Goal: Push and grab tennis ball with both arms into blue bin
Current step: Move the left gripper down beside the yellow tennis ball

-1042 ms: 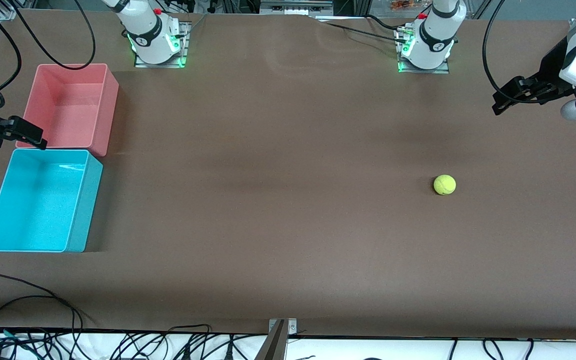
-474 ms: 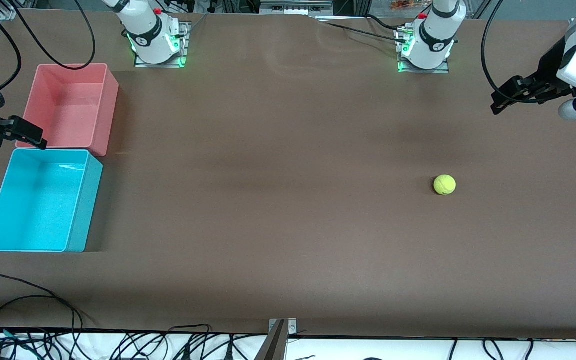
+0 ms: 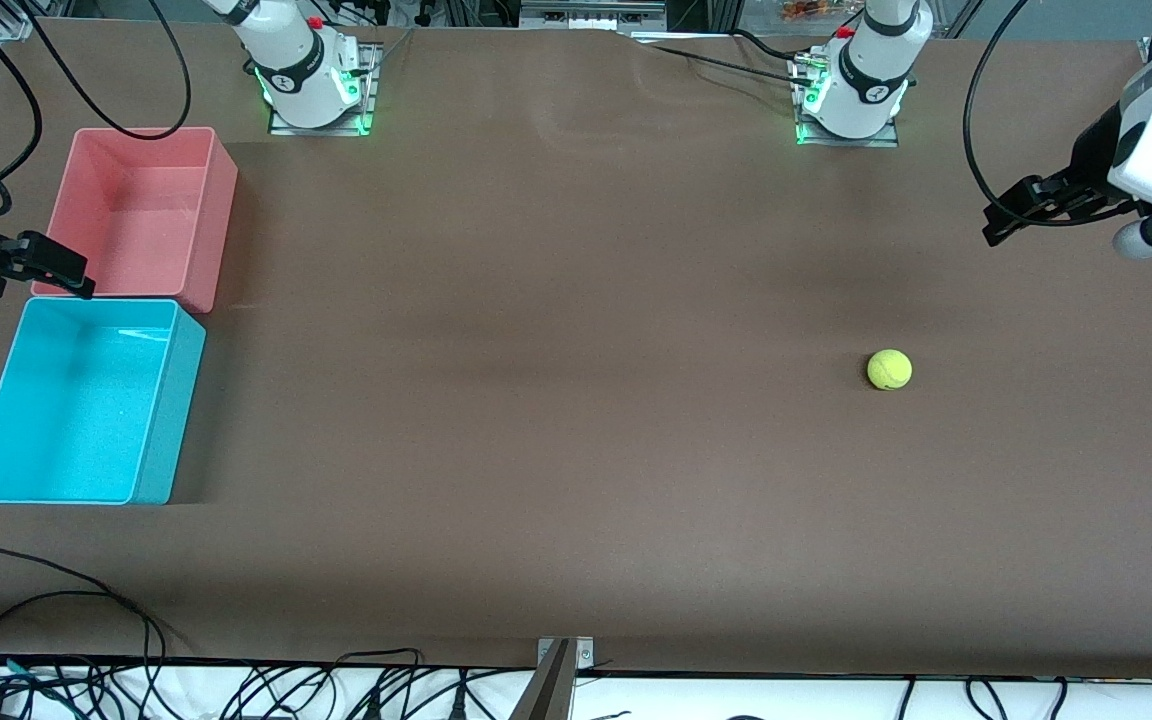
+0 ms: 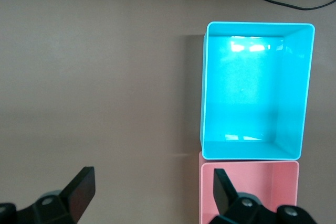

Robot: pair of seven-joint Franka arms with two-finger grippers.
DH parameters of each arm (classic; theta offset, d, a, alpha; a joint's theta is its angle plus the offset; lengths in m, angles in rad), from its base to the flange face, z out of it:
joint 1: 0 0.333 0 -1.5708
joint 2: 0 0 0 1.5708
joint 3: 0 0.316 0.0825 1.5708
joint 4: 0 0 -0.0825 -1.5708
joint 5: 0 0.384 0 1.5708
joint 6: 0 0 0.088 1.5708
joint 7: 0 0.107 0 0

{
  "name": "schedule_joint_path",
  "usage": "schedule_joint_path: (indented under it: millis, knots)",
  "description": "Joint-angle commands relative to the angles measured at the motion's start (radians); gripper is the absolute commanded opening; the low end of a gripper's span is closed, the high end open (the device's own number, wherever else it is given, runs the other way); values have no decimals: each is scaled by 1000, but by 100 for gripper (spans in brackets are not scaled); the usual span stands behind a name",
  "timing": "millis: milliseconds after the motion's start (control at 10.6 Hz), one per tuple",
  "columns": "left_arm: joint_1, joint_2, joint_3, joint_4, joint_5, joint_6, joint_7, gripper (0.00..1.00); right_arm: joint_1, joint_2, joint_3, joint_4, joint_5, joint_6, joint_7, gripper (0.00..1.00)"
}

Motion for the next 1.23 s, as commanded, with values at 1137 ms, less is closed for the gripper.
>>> schedule_joint_path:
  millis: [1137]
  knots:
    - [28, -49, -1, -360, 19, 285, 55, 100, 2, 17, 2, 26, -4, -21, -14, 100]
